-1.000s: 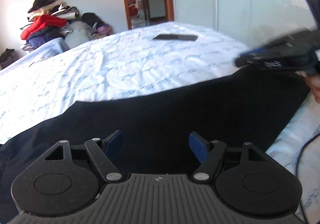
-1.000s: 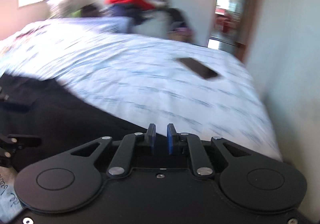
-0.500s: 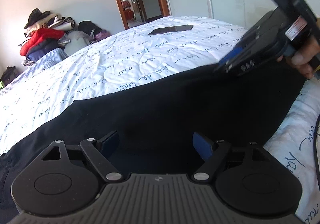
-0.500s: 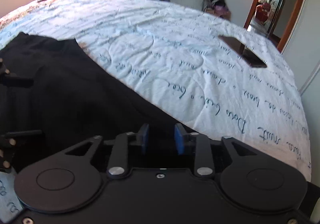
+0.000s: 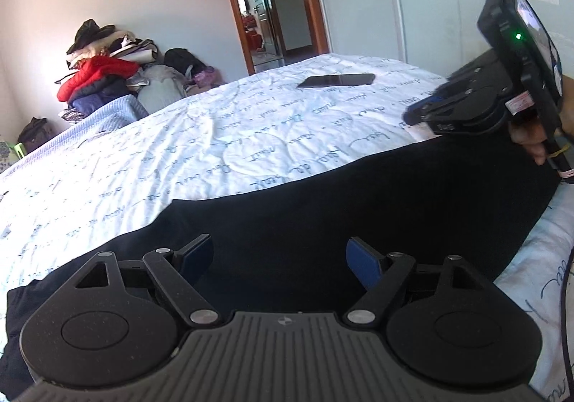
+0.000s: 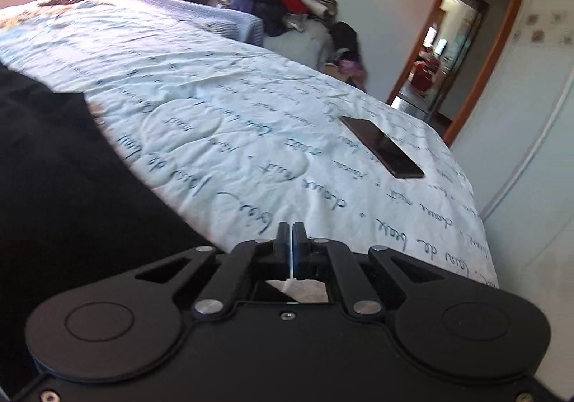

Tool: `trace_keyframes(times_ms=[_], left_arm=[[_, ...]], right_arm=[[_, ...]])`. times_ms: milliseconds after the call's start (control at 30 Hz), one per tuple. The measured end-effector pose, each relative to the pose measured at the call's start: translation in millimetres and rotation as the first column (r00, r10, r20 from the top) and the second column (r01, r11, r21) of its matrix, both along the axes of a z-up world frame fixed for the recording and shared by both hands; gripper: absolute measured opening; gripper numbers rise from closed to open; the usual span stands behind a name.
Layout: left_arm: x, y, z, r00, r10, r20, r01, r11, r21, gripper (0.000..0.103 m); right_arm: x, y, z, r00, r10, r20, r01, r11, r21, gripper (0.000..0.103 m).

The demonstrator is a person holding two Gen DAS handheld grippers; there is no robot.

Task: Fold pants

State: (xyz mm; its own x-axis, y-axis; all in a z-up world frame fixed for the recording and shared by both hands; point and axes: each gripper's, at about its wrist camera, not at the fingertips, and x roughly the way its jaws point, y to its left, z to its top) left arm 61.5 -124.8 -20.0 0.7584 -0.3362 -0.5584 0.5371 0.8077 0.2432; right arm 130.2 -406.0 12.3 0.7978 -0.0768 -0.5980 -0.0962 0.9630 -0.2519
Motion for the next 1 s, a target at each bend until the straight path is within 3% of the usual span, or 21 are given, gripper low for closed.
trace_keyframes(times_ms=[133,233,267,333,400,467,567,667,733,833,1000], left_arm=[[3.3,12.2,6.4,0.999,0.035,0.001,-0.035,0.999,0.009,0.085],[8.4,22.3,12.7,0.998,0.067,-0.019,-0.067,0.998,-0.008,0.087],[10.5,25.5,14.7,0.996,0.081,-0.023,-0.081,0.997,-0.013,0.087],[13.5,34.2,17.8,0.994,0.112,-0.021,-0.112,0.994,-0.01,0.087],[17.8,46.4,18.4,0.988,0.153,-0.02,-0.153,0.988,0.006,0.089],[26.2,60.8,15.4,0.978,0.204,-0.045,-0.203,0.979,0.025,0.091],[41.0,81.9,9.4,0.95,0.295,-0.103,-0.292,0.955,0.039,0.091],[50.9,100.6,6.6,0.924,0.331,-0.19,-0.337,0.941,0.003,0.091],[55.6,108.3,3.9,0.912,0.332,-0.242,-0.345,0.939,-0.012,0.091],[54.0,109.7,5.6,0.904,0.35,-0.245,-0.36,0.933,0.004,0.09],[33.7,95.8,11.8,0.946,0.258,-0.196,-0.268,0.963,-0.027,0.091]], right_arm=[[-18.2,16.1,8.1,0.988,0.138,-0.072,-0.134,0.989,0.056,0.003],[-8.8,29.7,-15.2,0.975,0.135,-0.176,-0.136,0.991,0.004,0.007],[-4.8,30.6,-21.7,0.98,0.114,-0.161,-0.118,0.993,-0.018,0.016],[-0.3,35.7,-11.9,0.994,0.036,-0.104,-0.039,0.999,-0.025,0.017],[-2.1,57.0,10.1,0.994,0.105,-0.013,-0.104,0.994,0.017,0.017],[4.8,88.3,23.0,0.972,0.234,-0.005,-0.234,0.97,0.065,0.017],[34.7,138.9,19.1,0.913,0.404,-0.057,-0.39,0.905,0.17,0.017],[75.9,176.8,-6.6,0.876,0.46,-0.143,-0.423,0.876,0.23,0.017],[98.8,184.2,-20.1,0.892,0.431,-0.137,-0.388,0.885,0.256,0.017],[103.4,173.2,-8.0,0.948,0.301,-0.106,-0.257,0.916,0.309,0.017],[20.4,147.5,22.9,0.94,0.341,-0.029,-0.324,0.914,0.246,0.018]])
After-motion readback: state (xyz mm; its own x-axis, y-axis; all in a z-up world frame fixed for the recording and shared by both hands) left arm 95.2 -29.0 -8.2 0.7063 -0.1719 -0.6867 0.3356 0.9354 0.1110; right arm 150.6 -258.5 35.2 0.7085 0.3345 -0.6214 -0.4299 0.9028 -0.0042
